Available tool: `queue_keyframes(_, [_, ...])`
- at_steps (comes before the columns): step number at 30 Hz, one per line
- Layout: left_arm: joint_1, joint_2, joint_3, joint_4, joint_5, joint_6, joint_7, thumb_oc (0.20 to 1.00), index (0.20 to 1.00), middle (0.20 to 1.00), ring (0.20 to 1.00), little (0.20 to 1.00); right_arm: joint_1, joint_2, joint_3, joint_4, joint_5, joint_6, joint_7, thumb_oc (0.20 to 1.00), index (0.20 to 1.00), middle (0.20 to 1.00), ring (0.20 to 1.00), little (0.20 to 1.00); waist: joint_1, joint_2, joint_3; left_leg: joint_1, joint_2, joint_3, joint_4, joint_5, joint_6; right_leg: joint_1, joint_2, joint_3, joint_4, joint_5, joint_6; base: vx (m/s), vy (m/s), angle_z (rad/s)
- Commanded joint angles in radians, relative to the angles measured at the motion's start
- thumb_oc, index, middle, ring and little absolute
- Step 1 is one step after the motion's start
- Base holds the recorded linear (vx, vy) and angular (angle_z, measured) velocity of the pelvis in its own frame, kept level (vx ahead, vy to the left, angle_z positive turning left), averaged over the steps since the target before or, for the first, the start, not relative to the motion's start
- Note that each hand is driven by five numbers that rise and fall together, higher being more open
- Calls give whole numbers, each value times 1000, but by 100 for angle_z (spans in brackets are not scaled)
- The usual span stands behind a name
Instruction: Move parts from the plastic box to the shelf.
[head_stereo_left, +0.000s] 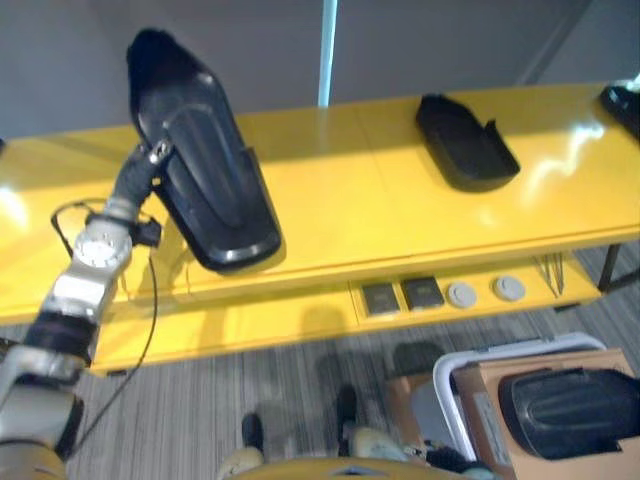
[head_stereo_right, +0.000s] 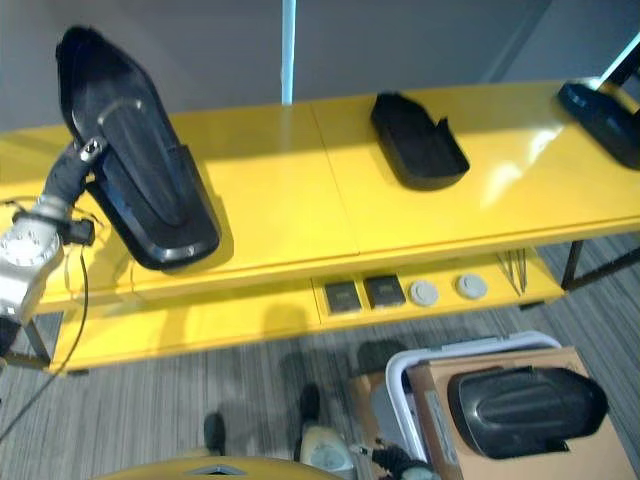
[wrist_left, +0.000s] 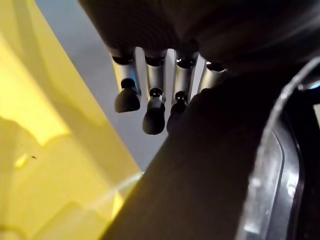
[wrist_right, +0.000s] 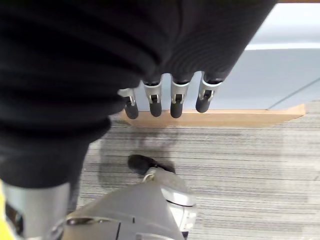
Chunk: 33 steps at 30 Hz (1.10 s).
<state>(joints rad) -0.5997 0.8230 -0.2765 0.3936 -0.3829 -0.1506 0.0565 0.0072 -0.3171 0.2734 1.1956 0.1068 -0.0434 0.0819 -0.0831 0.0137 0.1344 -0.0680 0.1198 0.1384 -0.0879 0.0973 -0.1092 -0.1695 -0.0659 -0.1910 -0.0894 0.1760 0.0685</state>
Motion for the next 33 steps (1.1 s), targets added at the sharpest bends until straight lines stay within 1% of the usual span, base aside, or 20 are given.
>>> queue_keyframes(1, [-250,79,-47,105,-60,-30,10,200,200,200,200,200,-52,37,87,-1,-54,-2,7,1000,1000,1000,1000,1000,-17,-11,69,-10,5,-33,1,-80,12,51,-34,6,2,-139,94,-66,4,2])
queue_keyframes(3, [-319,78,-96,165,-80,-28,14,200,200,200,200,200,-75,46,96,3,-52,2,0,1000,1000,1000,1000,1000,-17,-13,78,-37,3,-37,1,-71,12,24,-34,7,2,-131,95,-46,3,0])
queue_keyframes(4, [-368,85,-146,206,-63,-19,12,200,200,200,200,200,-102,52,110,9,-54,7,-11,1000,1000,1000,1000,1000,-17,-12,88,-54,2,-36,1,-66,12,6,-34,7,2,-126,95,0,0,0])
queue_keyframes(5, [-393,87,-169,232,-49,-15,13,200,200,200,200,200,-112,58,115,12,-53,8,-14,1000,1000,1000,1000,1000,-15,-12,91,-62,2,-34,1,-64,12,-1,-36,7,2,-124,96,-13,5,-4])
queue_keyframes(7, [-429,79,-195,269,-17,-13,33,200,200,200,200,200,-128,68,123,7,-38,9,-17,1000,1000,1000,1000,1000,-15,-14,101,-74,4,-33,1,-60,12,-15,-37,9,2,-121,96,9,-2,-2])
queue_keyframes(11, [-447,75,-211,290,28,-5,50,200,200,200,200,200,-140,69,120,-3,-11,5,-21,1000,1000,1000,1000,1000,-15,-20,110,-91,3,-33,1,-56,12,-33,-37,13,2,-117,96,7,0,-2])
queue_keyframes(13, [-486,75,-242,344,71,8,54,200,200,200,200,200,-148,70,121,-2,4,7,-23,1000,1000,1000,1000,1000,-17,-25,117,-103,7,-33,1,-53,9,-46,-35,12,2,-114,97,18,-12,1])
queue_keyframes(17, [-526,81,-279,397,99,18,41,200,200,200,200,200,-153,69,117,0,16,6,-23,1000,1000,1000,1000,1000,-20,-27,123,-110,8,-31,1,-52,9,-54,-34,12,2,-113,97,0,0,0])
queue_keyframes(18, [-548,74,-288,429,116,25,47,388,388,388,388,388,-159,71,117,3,24,8,-22,1000,1000,1000,1000,1000,-20,-28,125,-113,9,-32,1,-50,9,-58,-33,13,2,-111,98,0,0,0])
queue_keyframes(19, [-548,74,-289,430,116,25,47,485,485,485,485,485,-159,71,117,3,24,8,-22,1000,1000,1000,1000,1000,-20,-28,125,-113,9,-32,1,-50,9,-58,-33,13,2,-111,98,0,0,0])
queue_keyframes(20, [-581,75,-310,470,148,33,49,1000,1000,1000,1000,1000,-163,75,120,12,38,9,-20,1000,1000,1000,1000,1000,-20,-31,128,-121,12,-31,1,-49,7,-67,-31,12,2,-111,98,0,0,0])
queue_keyframes(22, [-592,70,-310,481,140,33,52,1000,1000,1000,1000,1000,-162,77,125,14,37,9,-21,1000,1000,1000,1000,1000,-20,-32,130,-123,14,-31,1,-48,6,-69,-30,11,2,-111,98,0,0,0])
queue_keyframes(24, [-618,72,-333,498,147,35,44,1000,1000,1000,1000,1000,-165,81,133,18,36,9,-20,1000,1000,1000,1000,1000,-20,-32,132,-126,15,-32,1,-47,5,-71,-28,10,2,-111,98,0,0,0])
queue_keyframes(26, [-643,73,-351,518,181,40,54,1000,1000,1000,1000,1000,-168,82,150,14,20,9,-19,1000,1000,1000,1000,1000,-19,-34,135,-126,18,-32,1,-46,3,-72,-26,10,2,-112,98,0,0,0])
queue_keyframes(28, [-674,53,-361,545,215,42,76,1000,1000,1000,1000,1000,-167,79,194,-3,-29,5,-21,1000,1000,1000,1000,1000,-20,-33,141,-127,21,-33,1,-43,0,-71,-24,7,2,-115,96,7,-18,0])
queue_keyframes(31, [-684,39,-360,553,223,44,90,1000,1000,1000,1000,1000,-166,80,195,-9,-24,4,-25,1000,1000,1000,1000,1000,-21,-33,145,-123,22,-32,1,-44,-1,-67,-22,6,2,-117,94,0,0,0])
queue_keyframes(33, [-677,24,-339,546,208,40,111,1000,1000,1000,1000,1000,-167,84,195,-10,-16,4,-28,1000,1000,1000,1000,1000,-21,-33,147,-118,24,-32,1,-45,-2,-63,-20,6,2,-120,93,0,0,0])
